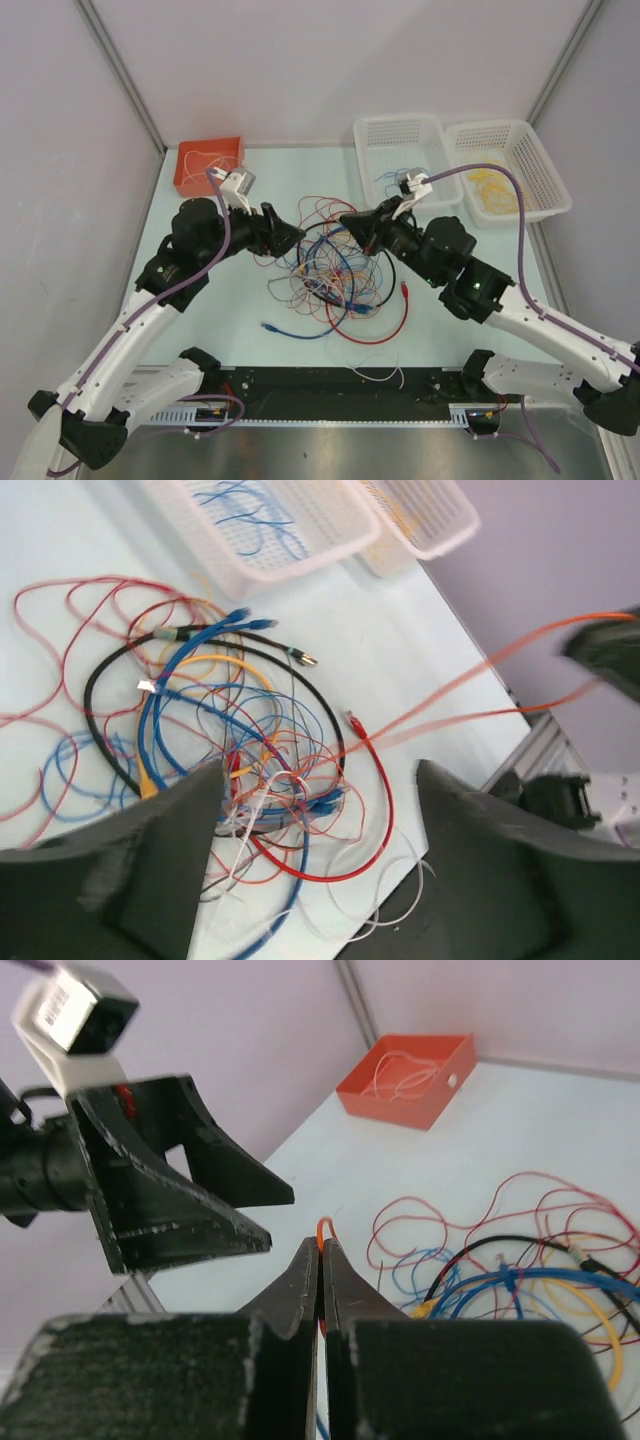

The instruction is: Untangle the cables

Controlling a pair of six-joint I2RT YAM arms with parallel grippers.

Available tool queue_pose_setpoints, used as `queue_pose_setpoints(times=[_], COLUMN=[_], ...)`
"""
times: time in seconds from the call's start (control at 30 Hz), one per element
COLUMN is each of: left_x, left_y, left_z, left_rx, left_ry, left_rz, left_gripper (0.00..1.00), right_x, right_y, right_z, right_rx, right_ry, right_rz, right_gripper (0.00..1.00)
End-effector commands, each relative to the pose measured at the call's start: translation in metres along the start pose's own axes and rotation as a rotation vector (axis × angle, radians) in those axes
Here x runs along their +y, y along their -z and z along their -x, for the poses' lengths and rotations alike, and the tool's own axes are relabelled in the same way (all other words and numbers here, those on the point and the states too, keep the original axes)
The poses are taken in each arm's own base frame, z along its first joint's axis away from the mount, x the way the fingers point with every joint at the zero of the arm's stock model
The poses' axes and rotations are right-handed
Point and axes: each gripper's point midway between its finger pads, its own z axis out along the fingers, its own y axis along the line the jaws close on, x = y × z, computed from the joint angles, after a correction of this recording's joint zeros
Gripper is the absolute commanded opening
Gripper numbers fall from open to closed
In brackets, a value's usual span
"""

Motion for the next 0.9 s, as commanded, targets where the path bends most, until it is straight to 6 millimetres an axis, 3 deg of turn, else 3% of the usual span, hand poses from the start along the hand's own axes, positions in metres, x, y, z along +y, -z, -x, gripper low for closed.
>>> queue_pose_setpoints(times=[0.0,0.07,0.13,0.27,0.47,0.53,0.57,0.7,0.87], left_x=[0.034,0.042,0.046,0.03,0.009,0.009,0.004,-0.001,0.003], left_y=[0.004,0.005,0.009,0.01,-0.001,-0.005,-0.003,-0.005,-0.01], left_z=[0.009,0.012,0.015,0.022,0.009,-0.003,0.003,-0.004,-0.012], left_rx=[-0.048,-0.069,-0.096,-0.167,-0.196,-0.19,-0.228,-0.238,-0.209], left_ry=[0.015,0.03,0.029,0.01,0.045,0.07,0.058,0.05,0.06], left_rz=[0.201,0.254,0.275,0.174,-0.004,-0.03,-0.056,-0.083,-0.074], left_gripper=[0.91,1.0,1.0,1.0,1.0,0.99,1.0,1.0,1.0], right_x=[-0.005,-0.01,-0.013,-0.014,-0.003,0.001,0.002,0.003,-0.002], right_y=[0.018,0.023,0.025,0.025,0.025,0.026,0.026,0.031,0.043], right_z=[0.048,0.044,0.042,0.041,0.048,0.054,0.056,0.067,0.098], right_rx=[-0.107,-0.084,-0.075,-0.069,-0.093,-0.102,-0.105,-0.121,-0.176], right_ry=[0.015,0.019,0.02,0.011,-0.019,-0.026,-0.026,-0.01,0.064], right_rz=[-0.052,-0.075,-0.084,-0.088,-0.041,-0.028,-0.027,-0.032,-0.09], right_gripper=[0.0,0.0,0.0,0.0,0.0,0.0,0.0,0.0,0.0])
